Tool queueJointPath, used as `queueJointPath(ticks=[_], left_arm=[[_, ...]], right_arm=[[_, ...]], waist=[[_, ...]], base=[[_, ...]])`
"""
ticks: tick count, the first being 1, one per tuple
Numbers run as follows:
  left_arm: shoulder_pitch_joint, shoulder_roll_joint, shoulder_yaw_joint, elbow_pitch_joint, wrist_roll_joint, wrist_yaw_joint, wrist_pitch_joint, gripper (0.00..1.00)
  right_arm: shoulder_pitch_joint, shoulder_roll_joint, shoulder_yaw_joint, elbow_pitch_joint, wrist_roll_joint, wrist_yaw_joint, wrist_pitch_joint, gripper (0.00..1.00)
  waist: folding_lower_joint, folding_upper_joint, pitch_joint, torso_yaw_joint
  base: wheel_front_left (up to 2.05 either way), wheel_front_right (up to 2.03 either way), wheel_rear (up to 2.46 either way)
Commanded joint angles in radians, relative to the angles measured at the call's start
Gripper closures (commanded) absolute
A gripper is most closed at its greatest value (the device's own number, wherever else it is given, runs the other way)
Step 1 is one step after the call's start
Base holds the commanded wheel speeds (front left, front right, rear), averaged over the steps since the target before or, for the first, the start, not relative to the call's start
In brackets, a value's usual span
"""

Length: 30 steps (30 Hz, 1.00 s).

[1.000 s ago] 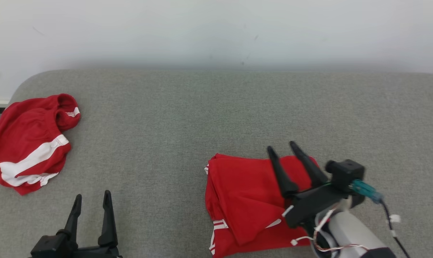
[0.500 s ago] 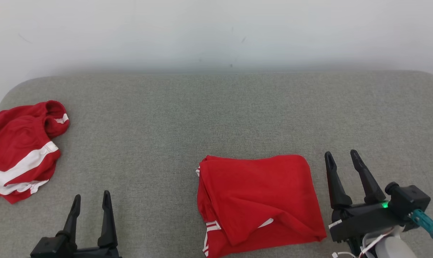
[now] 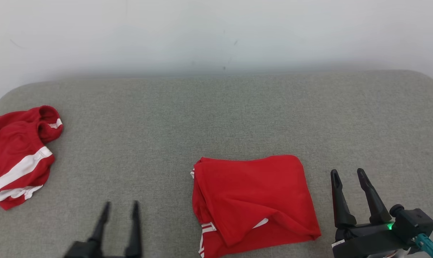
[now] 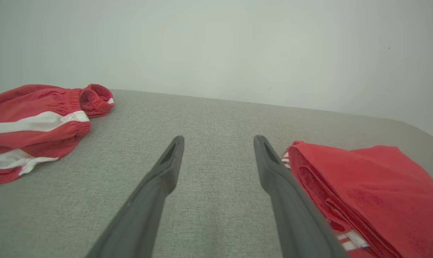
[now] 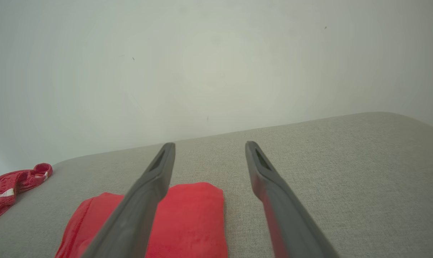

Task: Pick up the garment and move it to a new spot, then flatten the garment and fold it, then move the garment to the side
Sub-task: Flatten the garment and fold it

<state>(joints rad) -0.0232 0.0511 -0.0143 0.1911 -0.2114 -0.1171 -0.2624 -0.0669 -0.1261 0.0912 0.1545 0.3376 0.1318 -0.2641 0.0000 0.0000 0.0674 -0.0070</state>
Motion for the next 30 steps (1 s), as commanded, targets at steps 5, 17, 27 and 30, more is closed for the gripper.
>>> queueJointPath(ticks=[5,17,27,30], left_arm=[[0.018,-0.001,-0.143,0.052,0.007,-0.014,-0.003,0.00],[-0.058,0.030,-0.482,0.232,-0.094,-0.013,-0.003,0.00],[-0.121,0.033,-0.528,0.315,-0.136,-0.013,-0.003,0.00],[-0.133,0.031,-0.536,0.330,-0.149,-0.013,-0.003,0.33]], right_arm=[[0.011,-0.001,-0.012,-0.002,-0.009,-0.002,0.000,0.00],[-0.009,0.012,0.007,0.012,-0.006,-0.002,0.000,0.00],[-0.021,0.017,0.005,0.016,-0.008,-0.002,0.000,0.00],[-0.018,0.019,0.003,0.013,-0.012,-0.002,0.000,0.00]], waist=[[0.0000,0.0000,-0.002,-0.015],[0.0000,0.0000,0.014,-0.072],[0.0000,0.0000,0.031,-0.117],[0.0000,0.0000,0.034,-0.122]], base=[[0.00,0.00,0.00],[0.00,0.00,0.00],[0.00,0.00,0.00],[0.00,0.00,0.00]])
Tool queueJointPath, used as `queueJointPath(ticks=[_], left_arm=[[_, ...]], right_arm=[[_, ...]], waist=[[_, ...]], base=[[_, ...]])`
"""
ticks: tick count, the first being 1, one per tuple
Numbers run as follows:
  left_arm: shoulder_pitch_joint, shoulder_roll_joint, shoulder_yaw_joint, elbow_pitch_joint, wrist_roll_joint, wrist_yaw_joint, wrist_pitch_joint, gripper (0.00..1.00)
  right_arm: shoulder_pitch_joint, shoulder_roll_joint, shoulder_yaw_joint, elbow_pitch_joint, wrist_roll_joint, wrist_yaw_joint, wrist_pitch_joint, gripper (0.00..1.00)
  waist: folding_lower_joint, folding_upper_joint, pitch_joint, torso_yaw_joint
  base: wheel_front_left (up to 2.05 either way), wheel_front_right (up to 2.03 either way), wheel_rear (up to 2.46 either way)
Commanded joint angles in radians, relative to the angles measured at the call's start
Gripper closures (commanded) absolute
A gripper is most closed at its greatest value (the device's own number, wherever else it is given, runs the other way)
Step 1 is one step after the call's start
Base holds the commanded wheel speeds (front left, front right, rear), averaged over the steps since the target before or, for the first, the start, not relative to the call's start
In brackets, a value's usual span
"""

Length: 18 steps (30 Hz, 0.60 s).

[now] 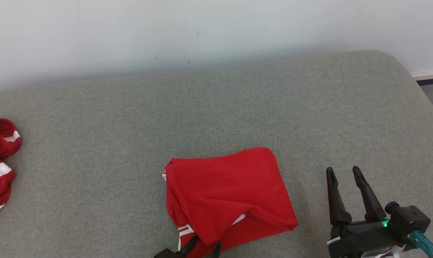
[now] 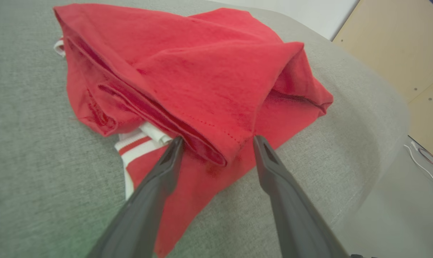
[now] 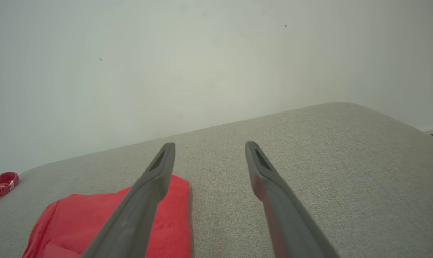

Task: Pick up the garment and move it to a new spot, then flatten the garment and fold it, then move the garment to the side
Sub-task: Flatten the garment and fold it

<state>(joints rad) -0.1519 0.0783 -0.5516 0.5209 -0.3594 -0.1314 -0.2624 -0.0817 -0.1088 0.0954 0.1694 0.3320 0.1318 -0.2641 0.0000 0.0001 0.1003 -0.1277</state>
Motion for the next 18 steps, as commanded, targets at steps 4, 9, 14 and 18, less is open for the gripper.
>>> queueJointPath(ticks=[4,9,14,18], left_arm=[[-0.022,0.004,-0.007,0.003,-0.015,0.002,-0.003,1.00],[-0.017,0.015,0.025,-0.031,-0.014,0.002,-0.003,1.00],[0.021,0.038,0.050,-0.077,0.007,0.005,-0.003,1.00],[0.049,0.050,0.040,-0.083,0.008,0.005,-0.003,1.00]], right_arm=[[-0.004,0.003,-0.007,-0.002,-0.008,-0.002,0.000,0.00],[0.010,0.006,-0.018,-0.005,-0.011,-0.002,0.000,0.00],[0.020,0.000,-0.031,0.002,-0.013,-0.002,0.000,0.00],[0.022,-0.006,-0.037,0.009,-0.013,-0.002,0.000,0.00]], waist=[[0.0000,-0.0001,0.005,-0.001],[0.0000,-0.0001,0.005,0.019],[0.0000,-0.0001,-0.001,0.052],[0.0000,-0.0001,-0.007,0.074]], base=[[0.00,0.00,0.00],[0.00,0.00,0.00],[0.00,0.00,0.00],[0.00,0.00,0.00]])
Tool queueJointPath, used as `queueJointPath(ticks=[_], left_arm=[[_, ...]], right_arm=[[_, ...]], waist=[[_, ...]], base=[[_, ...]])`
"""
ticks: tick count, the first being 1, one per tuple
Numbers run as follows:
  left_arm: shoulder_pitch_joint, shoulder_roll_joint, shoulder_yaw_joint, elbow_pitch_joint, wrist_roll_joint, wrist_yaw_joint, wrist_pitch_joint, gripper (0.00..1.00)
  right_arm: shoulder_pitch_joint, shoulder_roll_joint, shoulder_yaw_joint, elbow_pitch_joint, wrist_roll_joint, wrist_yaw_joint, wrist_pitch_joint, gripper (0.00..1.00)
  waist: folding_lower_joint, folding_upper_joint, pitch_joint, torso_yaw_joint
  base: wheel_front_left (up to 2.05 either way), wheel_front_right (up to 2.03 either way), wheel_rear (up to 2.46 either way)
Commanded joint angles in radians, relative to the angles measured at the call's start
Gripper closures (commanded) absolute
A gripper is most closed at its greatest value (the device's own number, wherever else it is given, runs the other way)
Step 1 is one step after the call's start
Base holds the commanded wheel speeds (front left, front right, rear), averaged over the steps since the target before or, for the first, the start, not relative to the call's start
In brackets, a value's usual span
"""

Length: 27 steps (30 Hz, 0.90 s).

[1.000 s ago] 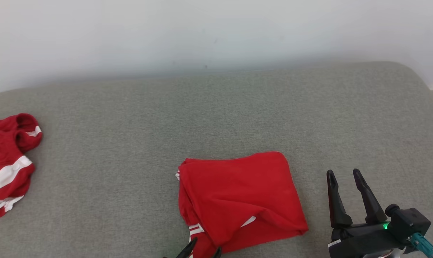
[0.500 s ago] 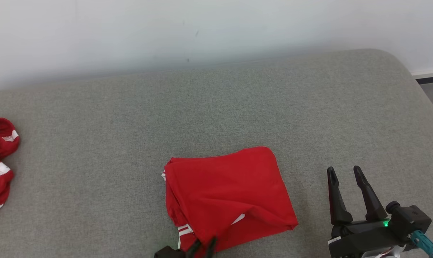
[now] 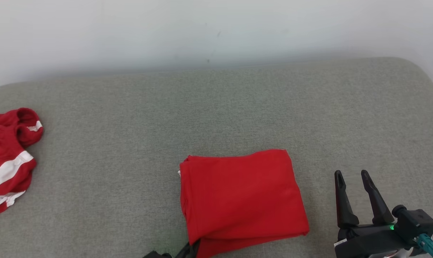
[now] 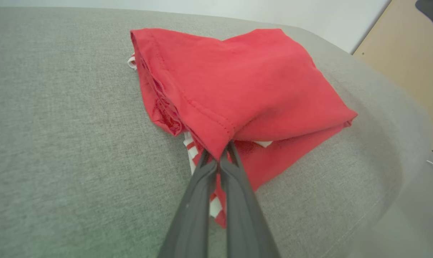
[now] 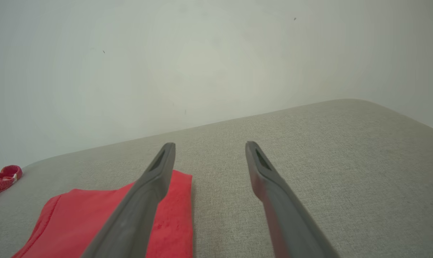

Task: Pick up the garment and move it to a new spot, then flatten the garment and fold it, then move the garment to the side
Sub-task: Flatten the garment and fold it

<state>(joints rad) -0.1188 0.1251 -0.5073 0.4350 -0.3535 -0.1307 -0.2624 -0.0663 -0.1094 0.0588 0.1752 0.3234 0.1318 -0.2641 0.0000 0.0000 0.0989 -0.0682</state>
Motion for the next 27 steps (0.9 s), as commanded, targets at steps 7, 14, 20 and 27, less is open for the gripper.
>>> queueJointPath(ticks=[7,14,20,27], left_arm=[[0.032,-0.017,-0.008,-0.004,-0.016,0.004,-0.003,0.00],[0.069,-0.017,0.140,-0.150,0.002,0.053,-0.003,0.00],[0.084,0.002,0.288,-0.235,0.029,0.083,-0.003,0.00],[0.095,0.018,0.468,-0.307,0.067,0.093,-0.003,0.00]], right_arm=[[-0.001,-0.011,0.001,0.022,-0.008,-0.002,0.000,0.00],[-0.004,-0.022,-0.011,0.015,-0.006,-0.002,0.000,0.00],[-0.004,-0.022,-0.021,0.008,-0.011,-0.003,0.000,0.00],[-0.002,-0.023,-0.032,0.002,-0.008,-0.003,0.000,0.00]], waist=[[0.0000,0.0000,-0.023,0.029],[0.0000,0.0000,-0.037,0.033],[0.0000,0.0000,-0.043,0.033],[0.0000,0.0000,-0.044,0.028]], base=[[0.00,0.00,0.00],[0.00,0.00,0.00],[0.00,0.00,0.00],[0.00,0.00,0.00]])
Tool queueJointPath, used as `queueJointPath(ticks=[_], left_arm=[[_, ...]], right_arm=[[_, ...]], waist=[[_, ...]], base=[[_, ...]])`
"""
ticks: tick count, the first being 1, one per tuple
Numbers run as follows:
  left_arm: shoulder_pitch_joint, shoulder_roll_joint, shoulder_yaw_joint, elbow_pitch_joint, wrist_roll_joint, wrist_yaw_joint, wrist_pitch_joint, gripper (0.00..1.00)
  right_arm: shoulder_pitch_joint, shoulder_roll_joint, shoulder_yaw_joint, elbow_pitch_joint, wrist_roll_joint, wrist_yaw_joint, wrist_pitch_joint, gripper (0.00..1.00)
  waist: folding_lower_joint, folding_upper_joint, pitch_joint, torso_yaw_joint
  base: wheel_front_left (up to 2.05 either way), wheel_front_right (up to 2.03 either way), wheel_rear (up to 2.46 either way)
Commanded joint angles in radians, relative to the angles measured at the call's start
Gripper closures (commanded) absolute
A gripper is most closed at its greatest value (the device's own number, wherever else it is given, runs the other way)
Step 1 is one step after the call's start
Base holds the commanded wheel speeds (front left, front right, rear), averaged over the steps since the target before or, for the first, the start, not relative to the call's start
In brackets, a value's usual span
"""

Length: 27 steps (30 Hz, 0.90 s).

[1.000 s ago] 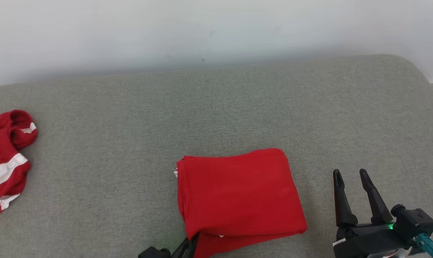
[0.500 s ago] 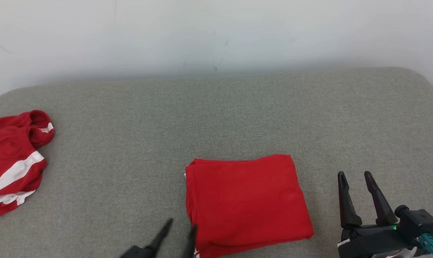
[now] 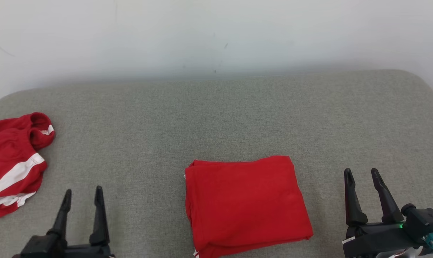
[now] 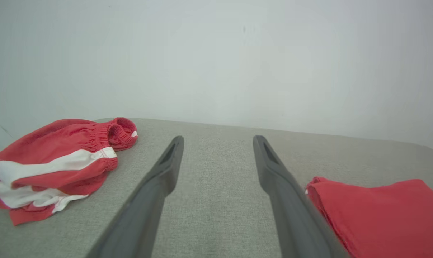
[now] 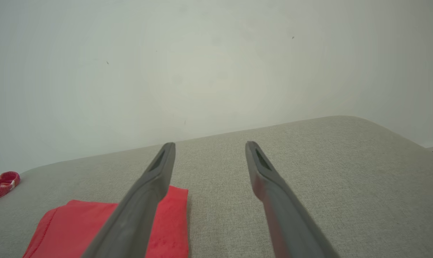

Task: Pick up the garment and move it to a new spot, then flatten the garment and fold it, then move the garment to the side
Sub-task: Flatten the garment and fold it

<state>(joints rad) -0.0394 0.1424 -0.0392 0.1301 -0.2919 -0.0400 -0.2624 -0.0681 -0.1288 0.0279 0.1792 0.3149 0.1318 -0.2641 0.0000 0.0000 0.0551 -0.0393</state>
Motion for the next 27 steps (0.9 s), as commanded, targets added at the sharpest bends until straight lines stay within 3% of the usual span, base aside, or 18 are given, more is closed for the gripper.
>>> queueJointPath(ticks=[1,11,27], left_arm=[[0.019,0.000,0.018,-0.008,0.013,0.000,-0.003,0.00],[0.038,-0.017,0.097,-0.012,0.056,-0.043,-0.003,0.00],[0.035,-0.039,0.133,0.004,0.109,-0.079,-0.003,0.00]], right_arm=[[0.002,-0.002,-0.002,-0.002,0.001,-0.003,0.000,0.00],[0.028,0.010,0.002,0.005,-0.004,-0.003,0.000,0.00],[0.031,0.004,0.016,0.028,0.000,-0.003,0.000,0.00]], waist=[[0.0000,0.0000,-0.001,-0.001],[0.0000,0.0000,-0.009,-0.003],[0.0000,0.0000,-0.016,0.000]], base=[[0.00,0.00,0.00],[0.00,0.00,0.00],[0.00,0.00,0.00]])
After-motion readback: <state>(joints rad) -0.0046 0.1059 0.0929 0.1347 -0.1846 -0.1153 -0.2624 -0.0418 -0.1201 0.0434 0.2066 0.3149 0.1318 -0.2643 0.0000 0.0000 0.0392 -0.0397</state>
